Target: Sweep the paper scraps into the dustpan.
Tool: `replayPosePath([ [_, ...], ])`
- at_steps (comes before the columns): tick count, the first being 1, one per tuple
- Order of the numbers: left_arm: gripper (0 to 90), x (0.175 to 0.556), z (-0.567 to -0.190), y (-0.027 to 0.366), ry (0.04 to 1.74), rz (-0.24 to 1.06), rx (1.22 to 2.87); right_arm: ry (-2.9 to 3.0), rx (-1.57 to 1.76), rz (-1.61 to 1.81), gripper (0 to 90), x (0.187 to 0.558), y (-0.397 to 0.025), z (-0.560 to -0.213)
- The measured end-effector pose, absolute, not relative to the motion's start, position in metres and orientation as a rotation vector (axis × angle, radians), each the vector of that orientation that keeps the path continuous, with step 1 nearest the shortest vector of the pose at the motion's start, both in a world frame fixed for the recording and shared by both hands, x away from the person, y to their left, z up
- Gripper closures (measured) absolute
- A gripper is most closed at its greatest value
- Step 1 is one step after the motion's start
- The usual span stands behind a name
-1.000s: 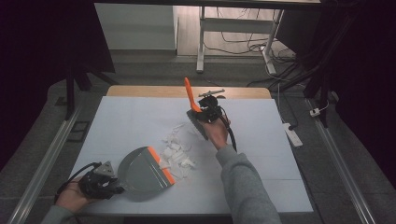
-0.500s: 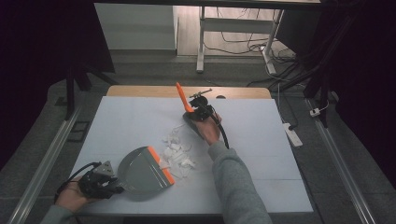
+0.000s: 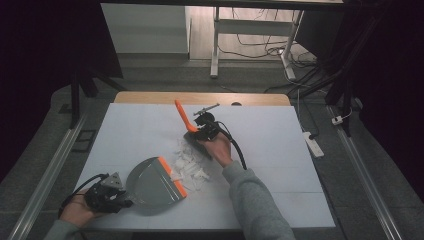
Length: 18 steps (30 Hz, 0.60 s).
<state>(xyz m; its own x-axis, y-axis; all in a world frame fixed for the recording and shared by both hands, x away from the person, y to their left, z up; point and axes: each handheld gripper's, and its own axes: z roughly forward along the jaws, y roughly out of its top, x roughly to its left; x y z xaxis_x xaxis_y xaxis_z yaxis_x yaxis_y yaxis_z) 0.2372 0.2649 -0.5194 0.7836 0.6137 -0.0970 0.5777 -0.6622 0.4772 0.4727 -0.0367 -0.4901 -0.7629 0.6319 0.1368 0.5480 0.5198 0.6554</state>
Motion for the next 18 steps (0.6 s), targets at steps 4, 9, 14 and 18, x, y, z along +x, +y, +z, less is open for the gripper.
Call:
replayPosePath([
  [4, 62.0, 0.237, -0.519, 0.264, 0.893, 0.099, 2.483, 2.679, 1.004, 1.112, 70.5, 0.459, -0.033, -0.492],
  [9, 62.0, 0.238, -0.519, 0.263, 0.891, 0.098, 2.485, 2.687, 0.898, 1.206, 70.5, 0.435, -0.032, -0.473],
  [14, 62.0, 0.238, -0.519, 0.263, 0.891, 0.098, 2.484, 2.550, 0.965, 1.233, 70.4, 0.447, -0.054, -0.454],
  [18, 61.9, 0.239, -0.519, 0.262, 0.889, 0.098, 2.485, 2.459, 1.072, 1.157, 70.4, 0.469, -0.074, -0.453],
])
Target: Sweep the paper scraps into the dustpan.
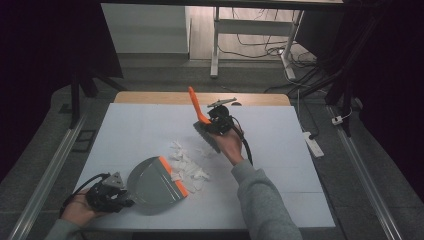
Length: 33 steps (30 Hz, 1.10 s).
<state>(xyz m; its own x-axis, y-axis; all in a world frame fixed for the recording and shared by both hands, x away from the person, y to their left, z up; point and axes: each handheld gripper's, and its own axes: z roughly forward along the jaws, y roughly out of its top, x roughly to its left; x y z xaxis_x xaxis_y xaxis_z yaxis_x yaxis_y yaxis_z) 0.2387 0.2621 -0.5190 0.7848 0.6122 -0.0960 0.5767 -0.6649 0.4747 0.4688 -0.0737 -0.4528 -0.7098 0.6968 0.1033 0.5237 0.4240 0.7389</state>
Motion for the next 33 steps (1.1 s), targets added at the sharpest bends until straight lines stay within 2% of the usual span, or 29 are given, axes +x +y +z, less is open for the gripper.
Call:
replayPosePath([
  [6, 61.9, 0.239, -0.520, 0.263, 0.888, 0.094, 2.484, 2.460, 1.155, 1.053, 70.4, 0.486, -0.086, -0.473],
  [12, 61.9, 0.239, -0.520, 0.262, 0.888, 0.097, 2.487, 2.524, 1.129, 1.002, 70.5, 0.484, -0.072, -0.488],
  [18, 62.0, 0.240, -0.520, 0.261, 0.887, 0.093, 2.487, 2.616, 1.019, 1.035, 70.5, 0.461, -0.042, -0.491],
  [19, 61.9, 0.240, -0.520, 0.261, 0.887, 0.093, 2.489, 2.632, 0.964, 1.037, 70.5, 0.448, -0.030, -0.491],
  [26, 61.9, 0.241, -0.520, 0.259, 0.887, 0.093, 2.493, 2.744, 0.871, 1.144, 70.5, 0.413, -0.007, -0.492],
  [33, 61.9, 0.242, -0.521, 0.258, 0.886, 0.094, 2.497, 2.683, 0.829, 1.243, 70.4, 0.406, -0.009, -0.469],
])
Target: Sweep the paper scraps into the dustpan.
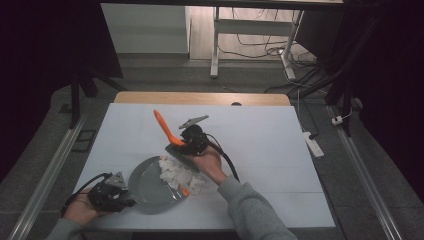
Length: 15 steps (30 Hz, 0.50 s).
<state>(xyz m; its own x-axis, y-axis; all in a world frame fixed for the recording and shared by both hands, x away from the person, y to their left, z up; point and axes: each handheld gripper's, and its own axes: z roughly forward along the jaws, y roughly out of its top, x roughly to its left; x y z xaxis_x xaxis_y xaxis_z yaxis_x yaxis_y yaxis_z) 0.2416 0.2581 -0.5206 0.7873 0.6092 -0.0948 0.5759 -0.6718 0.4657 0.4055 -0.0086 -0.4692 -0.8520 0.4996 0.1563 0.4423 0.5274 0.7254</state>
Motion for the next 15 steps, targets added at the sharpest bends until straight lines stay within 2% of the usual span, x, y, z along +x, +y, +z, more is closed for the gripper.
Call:
replayPosePath([
  [6, 61.9, 0.243, -0.521, 0.257, 0.886, 0.093, 2.491, 2.560, 0.923, 1.239, 70.4, 0.436, -0.024, -0.454],
  [15, 61.9, 0.243, -0.521, 0.258, 0.881, 0.091, 2.486, 2.521, 0.989, 1.127, 70.5, 0.479, -0.019, -0.476],
])
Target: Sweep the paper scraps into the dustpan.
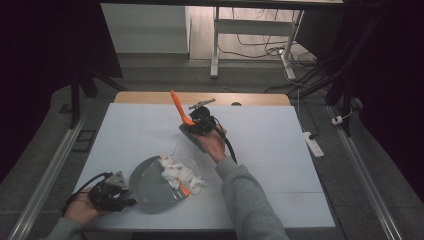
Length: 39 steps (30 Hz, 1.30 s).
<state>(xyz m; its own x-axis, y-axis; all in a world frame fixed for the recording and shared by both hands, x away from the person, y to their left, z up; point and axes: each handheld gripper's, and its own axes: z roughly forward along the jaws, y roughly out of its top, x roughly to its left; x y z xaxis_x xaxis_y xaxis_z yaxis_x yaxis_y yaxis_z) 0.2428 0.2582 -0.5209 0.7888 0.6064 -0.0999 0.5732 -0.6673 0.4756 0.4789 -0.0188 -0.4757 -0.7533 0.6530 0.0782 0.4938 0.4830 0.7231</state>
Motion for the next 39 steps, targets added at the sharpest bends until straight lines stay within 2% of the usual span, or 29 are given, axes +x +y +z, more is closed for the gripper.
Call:
replayPosePath([
  [7, 61.9, 0.243, -0.521, 0.259, 0.881, 0.091, 2.489, 2.608, 0.963, 1.066, 70.5, 0.480, 0.001, -0.495],
  [10, 62.0, 0.243, -0.521, 0.258, 0.882, 0.091, 2.488, 2.701, 0.868, 1.039, 70.5, 0.465, 0.018, -0.494],
  [15, 61.9, 0.243, -0.521, 0.258, 0.883, 0.090, 2.489, 2.783, 0.782, 1.018, 70.5, 0.443, 0.021, -0.493],
  [19, 62.0, 0.243, -0.521, 0.258, 0.885, 0.089, 2.489, 2.837, 0.743, 1.069, 70.5, 0.426, 0.014, -0.492],
  [23, 61.9, 0.244, -0.521, 0.257, 0.888, 0.089, 2.489, 2.796, 0.708, 1.157, 70.5, 0.413, 0.002, -0.476],
  [31, 61.9, 0.244, -0.522, 0.256, 0.885, 0.089, 2.490, 2.578, 0.859, 1.306, 70.4, 0.429, -0.046, -0.441],
  [39, 61.9, 0.245, -0.522, 0.256, 0.884, 0.085, 2.490, 2.548, 0.972, 1.267, 70.4, 0.442, -0.065, -0.454],
])
